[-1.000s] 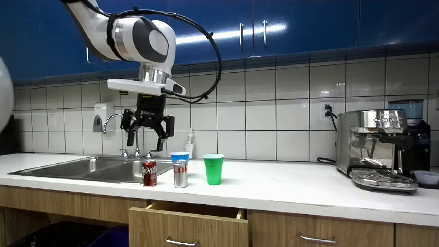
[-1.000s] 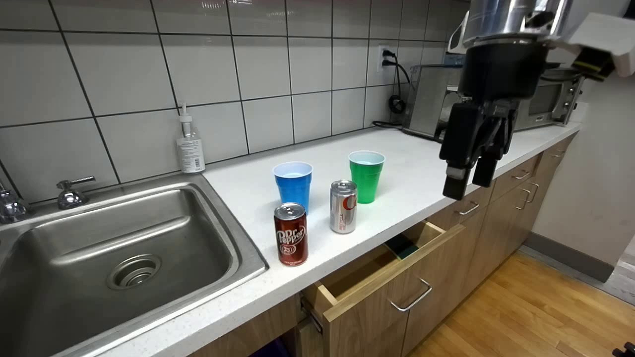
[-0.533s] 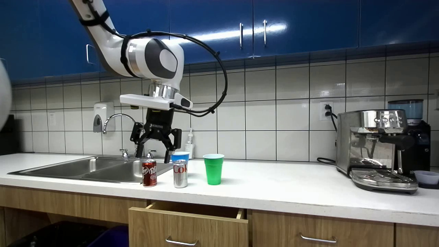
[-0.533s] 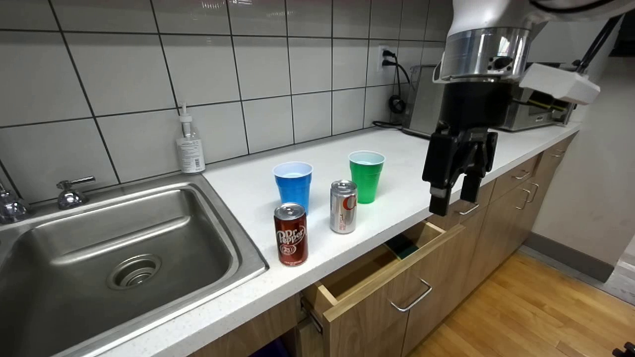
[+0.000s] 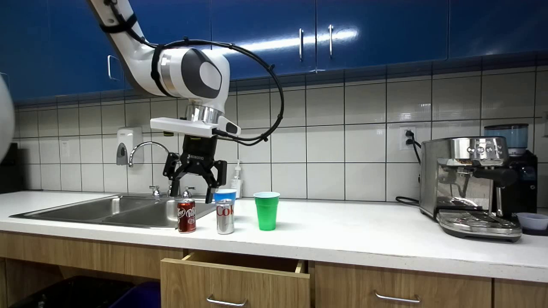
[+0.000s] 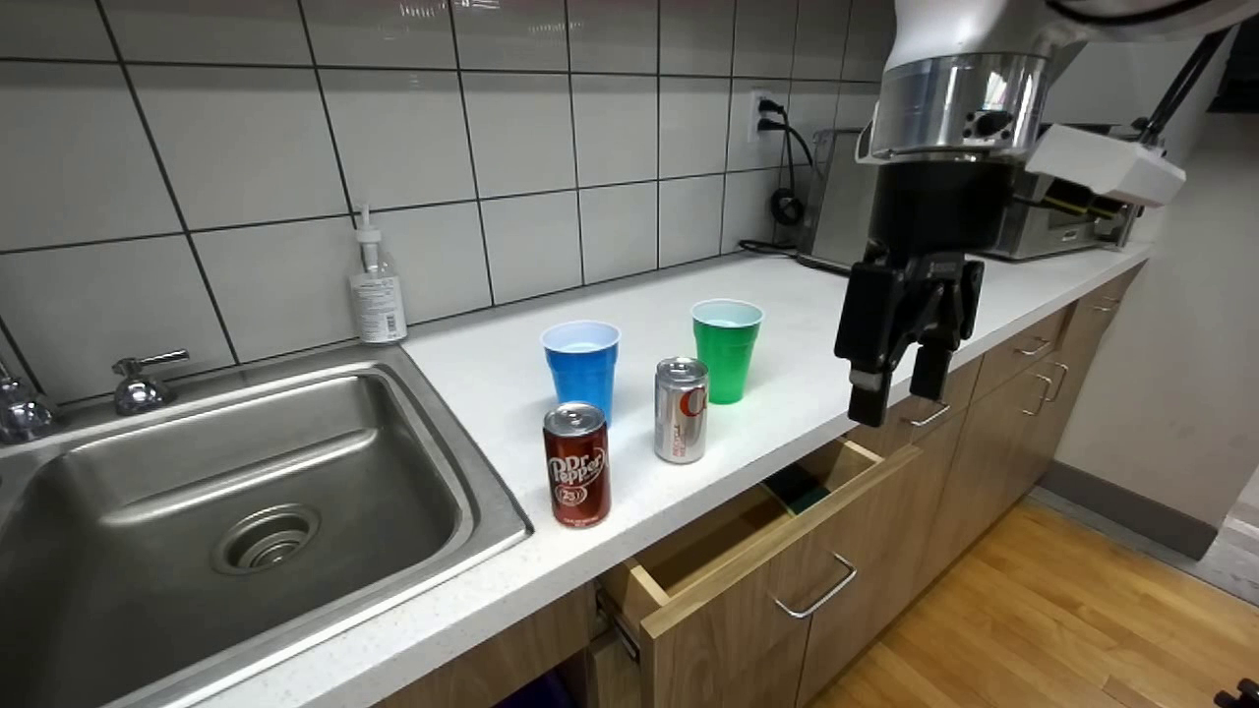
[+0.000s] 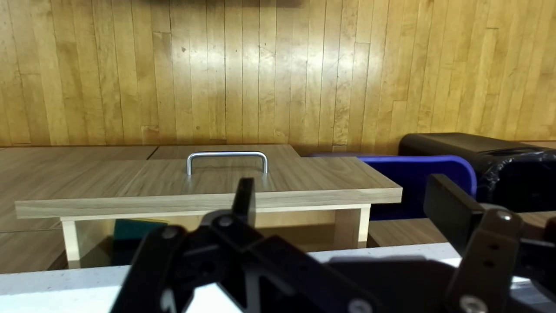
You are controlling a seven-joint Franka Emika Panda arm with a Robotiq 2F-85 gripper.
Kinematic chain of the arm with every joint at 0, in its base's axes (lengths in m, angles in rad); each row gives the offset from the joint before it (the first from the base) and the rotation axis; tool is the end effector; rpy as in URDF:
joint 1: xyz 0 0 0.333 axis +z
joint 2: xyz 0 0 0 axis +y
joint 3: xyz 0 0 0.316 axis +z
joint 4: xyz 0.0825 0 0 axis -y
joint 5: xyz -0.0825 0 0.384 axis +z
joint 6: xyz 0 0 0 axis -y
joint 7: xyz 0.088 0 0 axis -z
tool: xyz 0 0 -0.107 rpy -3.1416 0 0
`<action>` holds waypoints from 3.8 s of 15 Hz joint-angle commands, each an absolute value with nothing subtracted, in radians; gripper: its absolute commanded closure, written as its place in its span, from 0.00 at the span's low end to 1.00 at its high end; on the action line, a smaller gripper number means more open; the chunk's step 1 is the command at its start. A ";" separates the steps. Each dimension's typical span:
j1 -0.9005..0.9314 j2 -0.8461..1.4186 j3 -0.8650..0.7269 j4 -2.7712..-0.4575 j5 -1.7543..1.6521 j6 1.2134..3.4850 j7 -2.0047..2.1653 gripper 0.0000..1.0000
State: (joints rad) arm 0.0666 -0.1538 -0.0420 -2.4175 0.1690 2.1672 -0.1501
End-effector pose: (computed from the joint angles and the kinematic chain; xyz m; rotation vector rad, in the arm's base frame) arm 0.4586 0.0179 0.3615 -2.9895 -0.1101 0.1315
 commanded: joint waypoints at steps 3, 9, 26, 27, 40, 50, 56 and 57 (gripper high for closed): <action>0.049 -0.059 -0.024 -2.402 0.148 2.250 -0.142 0.00; 0.049 0.078 -0.014 -2.379 0.142 2.389 -0.154 0.00; 0.034 0.344 0.005 -2.265 0.071 2.633 -0.145 0.00; 0.033 0.356 0.004 -2.258 0.064 2.638 -0.143 0.00; 0.037 0.482 -0.016 -2.185 0.000 2.715 -0.084 0.00; 0.057 0.548 -0.035 -2.139 -0.008 2.708 -0.008 0.00; 0.026 0.527 0.002 -2.127 0.026 2.590 -0.037 0.00; 0.025 0.525 0.004 -2.126 0.028 2.579 -0.039 0.00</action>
